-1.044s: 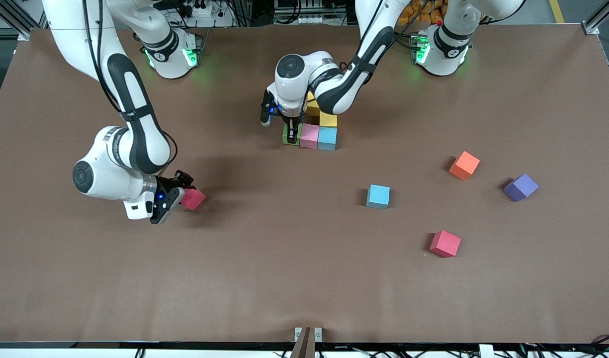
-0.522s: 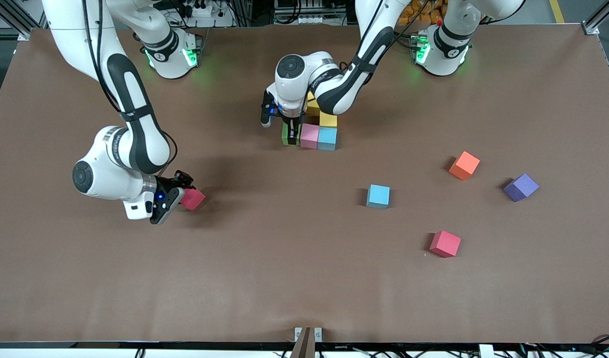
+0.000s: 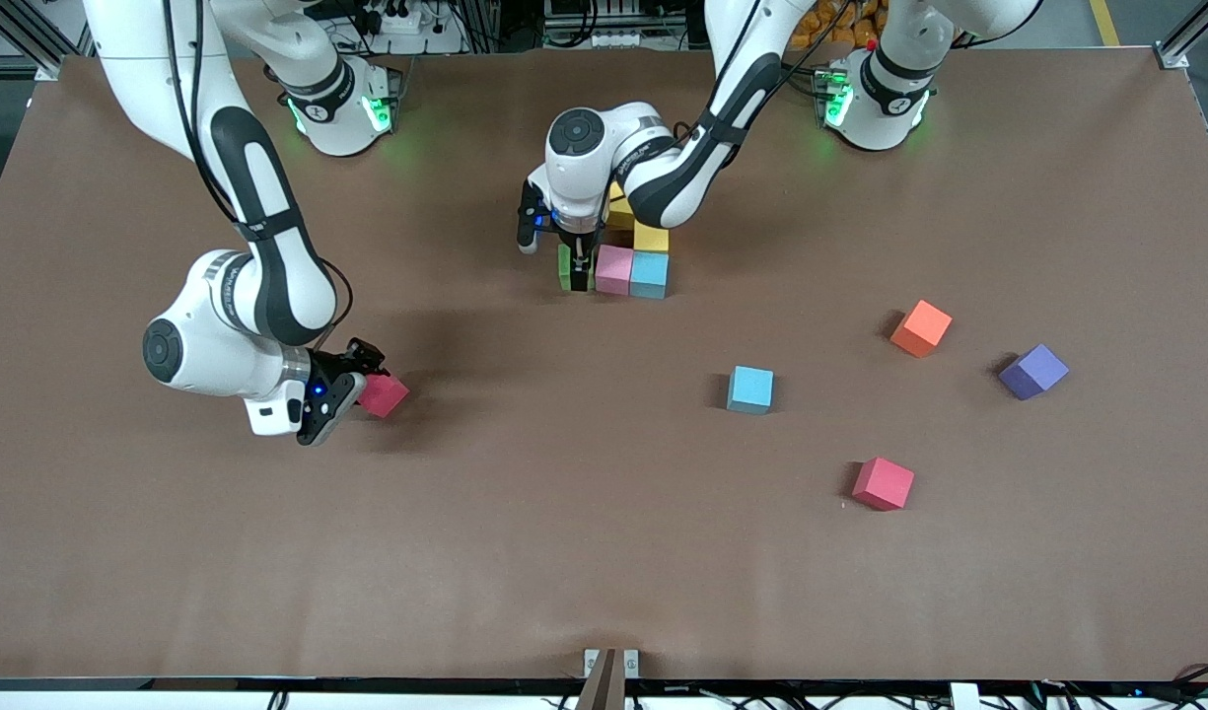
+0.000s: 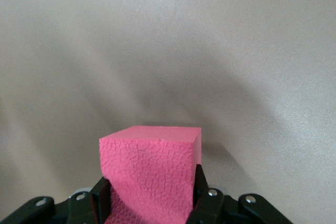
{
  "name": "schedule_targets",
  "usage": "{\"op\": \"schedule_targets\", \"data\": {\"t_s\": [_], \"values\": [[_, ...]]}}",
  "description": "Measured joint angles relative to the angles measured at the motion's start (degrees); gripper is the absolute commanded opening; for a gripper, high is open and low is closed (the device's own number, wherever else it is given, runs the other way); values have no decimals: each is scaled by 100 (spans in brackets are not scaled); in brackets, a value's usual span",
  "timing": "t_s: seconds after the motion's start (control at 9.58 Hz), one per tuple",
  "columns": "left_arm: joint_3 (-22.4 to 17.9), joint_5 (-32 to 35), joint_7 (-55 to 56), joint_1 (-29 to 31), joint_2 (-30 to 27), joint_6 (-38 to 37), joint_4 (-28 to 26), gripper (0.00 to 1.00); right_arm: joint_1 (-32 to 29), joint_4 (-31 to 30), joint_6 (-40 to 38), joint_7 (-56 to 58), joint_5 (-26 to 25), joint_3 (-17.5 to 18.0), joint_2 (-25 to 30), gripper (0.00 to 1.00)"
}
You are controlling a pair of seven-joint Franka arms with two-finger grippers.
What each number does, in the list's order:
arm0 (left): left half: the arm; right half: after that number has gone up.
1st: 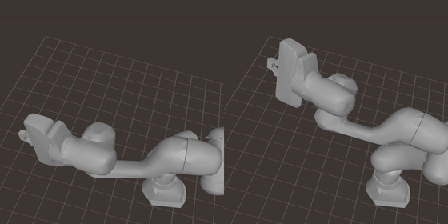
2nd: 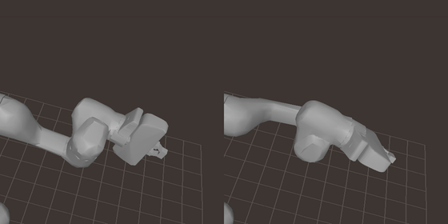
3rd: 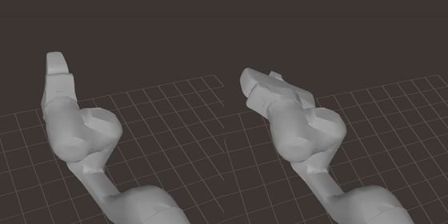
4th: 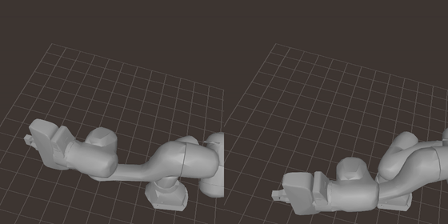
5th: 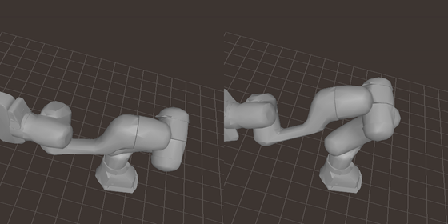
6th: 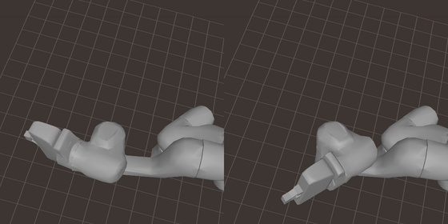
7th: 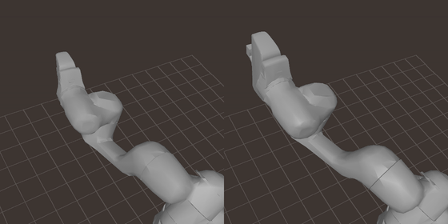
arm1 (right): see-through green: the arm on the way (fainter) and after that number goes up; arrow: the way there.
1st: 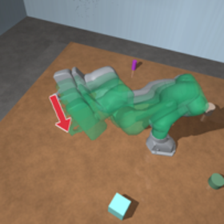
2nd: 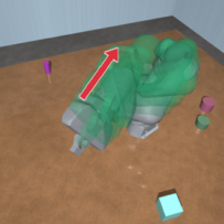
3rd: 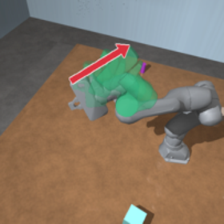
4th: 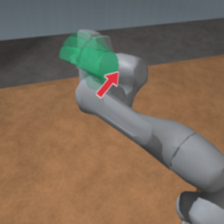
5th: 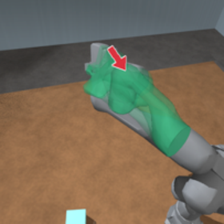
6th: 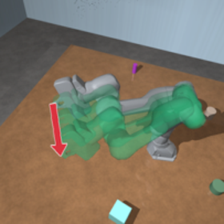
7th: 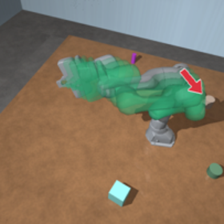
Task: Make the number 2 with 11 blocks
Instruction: 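Release the green block with the left gripper while the right gripper lifts red, then carry red with the right gripper while the left gripper reaches cyan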
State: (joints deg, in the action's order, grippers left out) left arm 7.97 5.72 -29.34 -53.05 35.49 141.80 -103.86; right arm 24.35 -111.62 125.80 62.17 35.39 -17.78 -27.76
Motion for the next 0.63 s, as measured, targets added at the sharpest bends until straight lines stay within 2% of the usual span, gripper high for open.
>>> {"op": "schedule_targets", "data": {"t_s": [0.63], "values": [[53, 0, 459, -7, -43, 0, 43, 100, 502, 94, 12, -1436, 47, 13, 67, 21]]}}
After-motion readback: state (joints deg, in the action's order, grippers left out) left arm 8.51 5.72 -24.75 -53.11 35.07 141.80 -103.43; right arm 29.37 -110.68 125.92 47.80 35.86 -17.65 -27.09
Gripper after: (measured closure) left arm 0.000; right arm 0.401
